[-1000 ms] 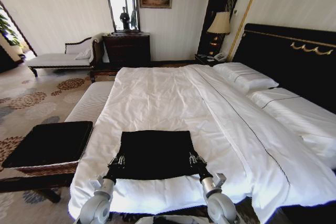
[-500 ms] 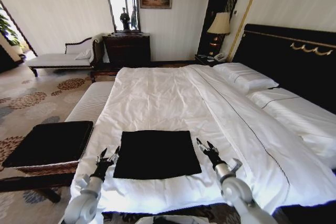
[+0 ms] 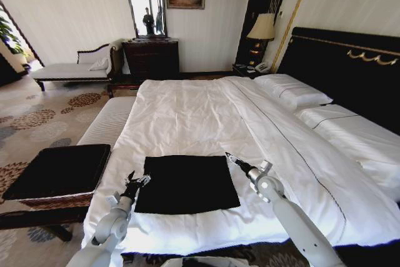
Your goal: Fold the clothes on the bed and place them into the basket.
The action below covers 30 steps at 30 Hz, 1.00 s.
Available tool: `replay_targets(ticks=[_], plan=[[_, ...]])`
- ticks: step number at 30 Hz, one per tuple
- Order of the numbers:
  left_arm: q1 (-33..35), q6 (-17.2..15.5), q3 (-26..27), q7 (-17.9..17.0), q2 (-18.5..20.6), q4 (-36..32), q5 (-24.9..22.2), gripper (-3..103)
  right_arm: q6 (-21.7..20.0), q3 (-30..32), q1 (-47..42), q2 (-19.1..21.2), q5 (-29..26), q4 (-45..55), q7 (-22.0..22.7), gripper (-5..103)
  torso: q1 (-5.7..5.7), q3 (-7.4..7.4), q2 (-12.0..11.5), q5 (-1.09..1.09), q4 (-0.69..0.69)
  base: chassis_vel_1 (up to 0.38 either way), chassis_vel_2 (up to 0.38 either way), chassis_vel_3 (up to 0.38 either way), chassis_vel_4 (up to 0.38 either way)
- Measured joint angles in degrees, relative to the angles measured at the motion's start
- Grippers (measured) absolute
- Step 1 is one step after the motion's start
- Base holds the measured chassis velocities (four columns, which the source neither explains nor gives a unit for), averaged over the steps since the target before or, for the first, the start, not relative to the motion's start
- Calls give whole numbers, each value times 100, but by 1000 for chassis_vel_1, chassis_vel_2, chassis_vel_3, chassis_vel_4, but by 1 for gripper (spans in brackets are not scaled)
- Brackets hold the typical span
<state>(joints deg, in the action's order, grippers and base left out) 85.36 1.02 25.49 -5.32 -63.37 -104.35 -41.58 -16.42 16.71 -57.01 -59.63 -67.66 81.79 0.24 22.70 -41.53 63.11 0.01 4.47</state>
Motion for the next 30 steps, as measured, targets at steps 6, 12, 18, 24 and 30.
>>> replay_targets(ticks=[6, 12, 18, 24, 30], plan=[[200, -2, 26, -20, -47, -288, 2, 100, -65, -33, 225, -263, -105, -375, -250, 101, -1, 1, 2, -1, 0, 0, 0, 0, 0], [233, -30, 67, -59, -4, -401, -52, 100, -109, -204, 372, -414, -116, -482, -380, 99, -1, 1, 1, -1, -1, 0, 0, 0, 0], [268, -47, 158, -65, 4, -414, -137, 100, -105, -363, 486, -462, 0, -656, -420, 90, -1, 1, 1, -1, -1, 0, 0, 0, 0], [242, -64, 182, -64, -1, -388, -225, 100, -97, -379, 497, -411, 12, -707, -415, 70, -1, 1, 2, -1, -1, 0, 0, 0, 0], [147, -144, 174, -106, 15, -356, -345, 100, -97, -399, 473, -407, 2, -671, -408, 42, -1, 1, 1, 0, -1, 0, 0, 0, 0]])
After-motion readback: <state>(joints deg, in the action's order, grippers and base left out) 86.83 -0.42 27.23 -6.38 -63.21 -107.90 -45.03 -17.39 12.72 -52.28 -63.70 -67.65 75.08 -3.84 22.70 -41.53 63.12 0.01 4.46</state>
